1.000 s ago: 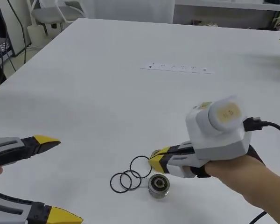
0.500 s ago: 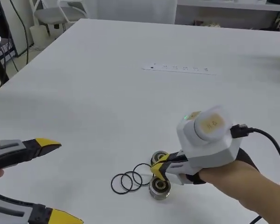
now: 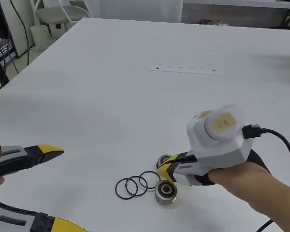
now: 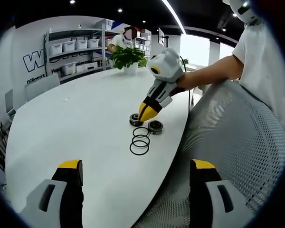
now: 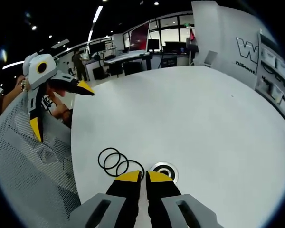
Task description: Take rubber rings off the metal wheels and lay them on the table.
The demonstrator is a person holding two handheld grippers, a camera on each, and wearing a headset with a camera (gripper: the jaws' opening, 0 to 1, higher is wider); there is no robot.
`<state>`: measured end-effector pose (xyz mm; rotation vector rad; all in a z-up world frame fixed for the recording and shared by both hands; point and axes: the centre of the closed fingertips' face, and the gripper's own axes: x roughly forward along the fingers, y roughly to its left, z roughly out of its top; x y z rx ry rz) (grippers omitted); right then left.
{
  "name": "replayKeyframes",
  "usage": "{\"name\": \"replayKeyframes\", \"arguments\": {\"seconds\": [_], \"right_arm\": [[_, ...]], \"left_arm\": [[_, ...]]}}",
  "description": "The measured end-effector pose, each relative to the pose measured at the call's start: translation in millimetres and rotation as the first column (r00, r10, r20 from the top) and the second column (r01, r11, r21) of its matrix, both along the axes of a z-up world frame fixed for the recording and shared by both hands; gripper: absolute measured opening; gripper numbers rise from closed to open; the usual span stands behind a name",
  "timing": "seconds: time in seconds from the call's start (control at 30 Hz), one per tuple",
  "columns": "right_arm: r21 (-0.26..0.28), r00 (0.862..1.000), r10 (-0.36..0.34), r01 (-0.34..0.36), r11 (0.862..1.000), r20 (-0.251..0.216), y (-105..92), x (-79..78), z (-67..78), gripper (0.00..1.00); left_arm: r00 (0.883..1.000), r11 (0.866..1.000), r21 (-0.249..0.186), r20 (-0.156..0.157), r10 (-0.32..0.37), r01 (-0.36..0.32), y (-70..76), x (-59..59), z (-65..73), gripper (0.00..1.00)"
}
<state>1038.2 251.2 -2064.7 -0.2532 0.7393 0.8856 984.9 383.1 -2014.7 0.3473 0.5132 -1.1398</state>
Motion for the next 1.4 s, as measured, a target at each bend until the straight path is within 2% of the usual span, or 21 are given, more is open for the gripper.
{"name": "replayKeyframes", "arguments": {"seconds": [0.27,0.47,0.7,0.87,0.97,1.07,1.1,1.17,1.27,1.4], "right_arm": [[0.064,0.997,-0.070,0.069,0.996,0.024,-8.0,12.8,16.4,0.02],[0.097,0.993,-0.119,0.116,0.988,0.023,-17.2,20.0,22.4,0.02],[0.140,0.980,-0.198,0.197,0.970,-0.005,-34.7,26.8,26.0,0.03],[0.154,0.969,-0.245,0.246,0.957,-0.026,-47.7,30.8,23.9,0.03],[0.146,0.966,-0.257,0.258,0.955,-0.031,-52.5,30.5,20.9,0.04],[0.129,0.962,-0.269,0.272,0.954,-0.043,-58.7,30.1,15.3,0.04],[0.126,0.961,-0.272,0.275,0.953,-0.045,-60.0,30.0,14.3,0.04],[0.123,0.960,-0.277,0.281,0.952,-0.051,-62.5,29.9,12.5,0.04],[0.124,0.958,-0.280,0.285,0.951,-0.058,-64.7,29.4,11.1,0.05],[0.109,0.960,-0.273,0.279,0.954,-0.067,-66.8,27.6,5.8,0.07]], "left_arm": [[1.000,1.000,0.003,0.010,-0.004,0.004,-0.6,3.6,2.4,0.92],[0.999,1.000,0.006,0.031,-0.017,0.017,-4.2,10.4,10.8,0.92],[0.995,0.999,-0.002,0.086,-0.041,0.041,-13.9,29.5,31.9,0.91],[0.988,0.995,0.009,0.124,-0.095,0.095,-27.3,42.9,46.2,0.91],[0.980,0.992,0.021,0.150,-0.127,0.125,-36.0,50.5,54.0,0.91],[0.972,0.987,0.013,0.172,-0.159,0.159,-48.1,56.8,64.5,0.90],[0.968,0.984,-0.005,0.183,-0.174,0.178,-55.2,58.7,70.3,0.90],[0.963,0.979,-0.023,0.186,-0.193,0.201,-64.6,61.4,76.0,0.89],[0.958,0.974,-0.028,0.185,-0.217,0.226,-73.8,64.5,78.0,0.89],[0.943,0.959,0.001,0.183,-0.279,0.284,-89.1,64.7,74.7,0.86]]}}
